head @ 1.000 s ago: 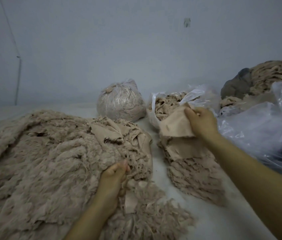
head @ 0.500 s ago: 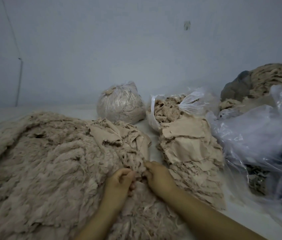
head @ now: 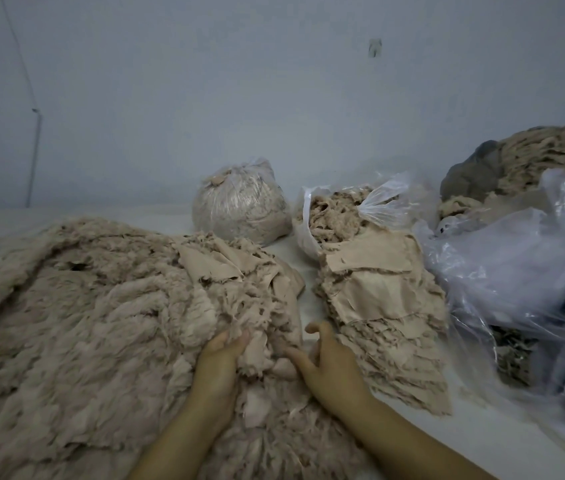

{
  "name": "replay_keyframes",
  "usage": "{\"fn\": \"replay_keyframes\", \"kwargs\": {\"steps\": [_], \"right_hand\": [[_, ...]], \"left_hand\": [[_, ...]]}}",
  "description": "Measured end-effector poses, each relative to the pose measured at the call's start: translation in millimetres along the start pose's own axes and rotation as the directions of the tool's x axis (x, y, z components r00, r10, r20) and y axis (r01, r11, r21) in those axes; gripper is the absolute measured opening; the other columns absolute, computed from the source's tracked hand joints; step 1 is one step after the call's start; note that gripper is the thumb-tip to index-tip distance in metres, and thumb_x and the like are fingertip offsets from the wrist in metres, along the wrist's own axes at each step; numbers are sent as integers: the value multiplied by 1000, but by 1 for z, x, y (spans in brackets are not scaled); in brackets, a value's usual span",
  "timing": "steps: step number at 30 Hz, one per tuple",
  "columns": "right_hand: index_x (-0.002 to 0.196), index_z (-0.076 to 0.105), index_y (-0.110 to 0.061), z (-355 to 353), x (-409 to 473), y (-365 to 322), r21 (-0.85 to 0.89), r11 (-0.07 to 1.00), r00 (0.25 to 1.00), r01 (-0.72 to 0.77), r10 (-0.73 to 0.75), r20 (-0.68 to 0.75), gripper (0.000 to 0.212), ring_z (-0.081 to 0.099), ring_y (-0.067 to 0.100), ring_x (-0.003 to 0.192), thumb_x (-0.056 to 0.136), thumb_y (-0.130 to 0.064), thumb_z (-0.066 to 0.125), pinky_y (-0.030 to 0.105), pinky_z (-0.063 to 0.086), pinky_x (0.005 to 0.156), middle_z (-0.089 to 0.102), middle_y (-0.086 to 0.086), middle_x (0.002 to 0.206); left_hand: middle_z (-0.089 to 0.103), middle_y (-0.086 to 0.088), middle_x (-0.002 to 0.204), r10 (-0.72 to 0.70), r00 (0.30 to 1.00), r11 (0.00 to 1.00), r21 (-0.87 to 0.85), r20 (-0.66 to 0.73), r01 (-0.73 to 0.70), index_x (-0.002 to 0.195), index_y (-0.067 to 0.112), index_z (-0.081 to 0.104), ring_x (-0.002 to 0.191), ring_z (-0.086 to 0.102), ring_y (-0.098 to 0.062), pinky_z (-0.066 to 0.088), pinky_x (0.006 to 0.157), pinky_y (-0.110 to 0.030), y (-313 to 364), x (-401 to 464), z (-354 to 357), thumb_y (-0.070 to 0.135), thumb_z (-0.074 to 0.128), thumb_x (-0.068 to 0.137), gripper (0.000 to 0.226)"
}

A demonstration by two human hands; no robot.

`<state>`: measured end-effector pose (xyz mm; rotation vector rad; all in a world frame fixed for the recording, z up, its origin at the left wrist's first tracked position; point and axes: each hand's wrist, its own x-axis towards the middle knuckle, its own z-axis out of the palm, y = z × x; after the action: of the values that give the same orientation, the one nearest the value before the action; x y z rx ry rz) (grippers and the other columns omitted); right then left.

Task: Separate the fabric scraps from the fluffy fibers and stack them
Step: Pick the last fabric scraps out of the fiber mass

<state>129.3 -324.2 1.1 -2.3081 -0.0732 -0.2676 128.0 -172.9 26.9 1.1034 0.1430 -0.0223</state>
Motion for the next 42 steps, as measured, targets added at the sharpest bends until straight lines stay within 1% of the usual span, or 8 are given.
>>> {"fn": "replay_keyframes", "kwargs": {"steps": [5, 8, 11, 15, 21, 25, 32, 42], "right_hand": [[101, 65, -23, 6, 3, 7, -231, 973, 1000, 14, -18, -16, 28, 63, 19, 87, 96, -45, 48, 29, 46, 69, 69, 3, 90], [80, 66, -18, 0, 1, 9, 64, 988, 966, 138, -120, -228, 18, 55, 7, 68, 92, -30, 60, 27, 45, 67, 59, -5, 69], [75, 64, -16, -3, -3, 5, 210, 950, 941, 229, -161, -299, 16, 53, 5, 77, 92, -15, 62, 12, 40, 69, 55, -3, 81], [76, 58, -19, -4, -10, -4, 389, 878, 935, 279, -156, -319, 22, 52, 5, 78, 94, -7, 55, 23, 41, 75, 56, 2, 83], [78, 62, -6, -7, -25, -10, 255, 799, 820, 545, -571, 37, 19, 51, 4, 78, 94, -12, 53, 12, 39, 75, 56, 1, 81], [81, 63, -8, -7, -24, -5, 210, 828, 818, 519, -553, 158, 24, 52, 4, 74, 96, -23, 54, 15, 40, 71, 60, 3, 81], [88, 51, -24, 3, 5, -2, 262, 952, 986, -158, 137, 95, 32, 52, 5, 70, 85, -53, 61, 23, 38, 60, 54, -8, 77], [68, 56, -15, -6, -6, 1, 228, 929, 932, 291, -221, -289, 25, 48, 4, 73, 92, -18, 62, 15, 38, 65, 51, 0, 77]], "left_hand": [[66, -16, 88, 324, 946, 815, 503, 18, -289, 89, 15, 61, 81, 63, -32, 49, 68, -36, -13, 0, -4, 20, 60, 92, 6], [55, -10, 105, 660, 710, 181, 866, 245, -467, 120, 12, 58, 84, 53, -23, 47, 64, -32, -15, -1, -8, 5, 65, 85, 36], [62, -17, 109, 604, 409, -303, 672, 684, -676, 105, 6, 71, 94, 55, -29, 53, 75, -38, -15, 1, -9, -3, 58, 75, 33], [65, 2, 119, 209, 779, -50, 802, 591, -595, 119, 17, 63, 107, 60, -14, 44, 92, -21, -20, 9, -14, 5, 45, 91, 36], [75, -3, 82, 34, 981, 960, 268, 189, -85, 76, 12, 76, 82, 70, -21, 52, 69, -26, -11, 11, -6, 40, 54, 88, 38], [75, -7, 83, 65, 998, 988, 139, -17, -62, 99, 5, 68, 74, 72, -20, 54, 56, -27, -15, 14, -10, 13, 60, 91, 14], [74, -12, 95, 31, 993, 980, 192, 110, -52, 98, 9, 70, 87, 71, -26, 57, 64, -31, -20, 13, -8, 0, 56, 89, 19], [60, -1, 56, 314, 928, 859, 356, 200, -367, 63, 17, 63, 53, 57, -12, 47, 49, -21, -12, -6, 9, 47, 59, 76, 33]]}}
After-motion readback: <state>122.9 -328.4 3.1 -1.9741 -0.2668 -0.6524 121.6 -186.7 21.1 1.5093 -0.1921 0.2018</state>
